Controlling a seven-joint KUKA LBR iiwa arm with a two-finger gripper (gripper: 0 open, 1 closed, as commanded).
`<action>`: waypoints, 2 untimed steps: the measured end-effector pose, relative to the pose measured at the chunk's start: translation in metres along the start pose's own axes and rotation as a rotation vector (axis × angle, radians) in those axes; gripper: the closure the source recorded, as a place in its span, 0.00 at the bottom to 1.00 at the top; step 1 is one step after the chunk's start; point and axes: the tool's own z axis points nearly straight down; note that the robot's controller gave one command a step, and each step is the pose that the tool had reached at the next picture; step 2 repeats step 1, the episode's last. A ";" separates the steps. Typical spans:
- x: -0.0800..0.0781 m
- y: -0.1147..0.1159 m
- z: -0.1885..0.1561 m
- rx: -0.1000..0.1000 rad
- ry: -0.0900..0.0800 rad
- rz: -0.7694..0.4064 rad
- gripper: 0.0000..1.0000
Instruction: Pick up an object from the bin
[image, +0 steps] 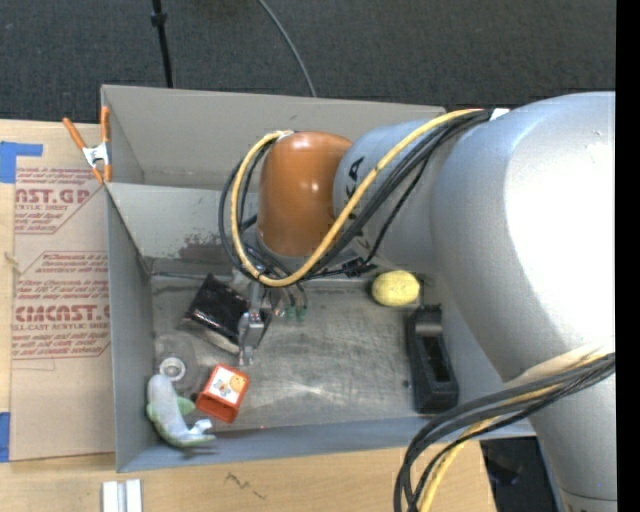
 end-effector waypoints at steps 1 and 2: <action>0.000 0.000 0.000 0.000 0.000 0.000 1.00; 0.000 0.000 0.000 0.000 0.000 0.000 1.00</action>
Offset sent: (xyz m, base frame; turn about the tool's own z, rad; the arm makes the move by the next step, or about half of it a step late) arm -0.0001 0.0001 0.0988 0.0000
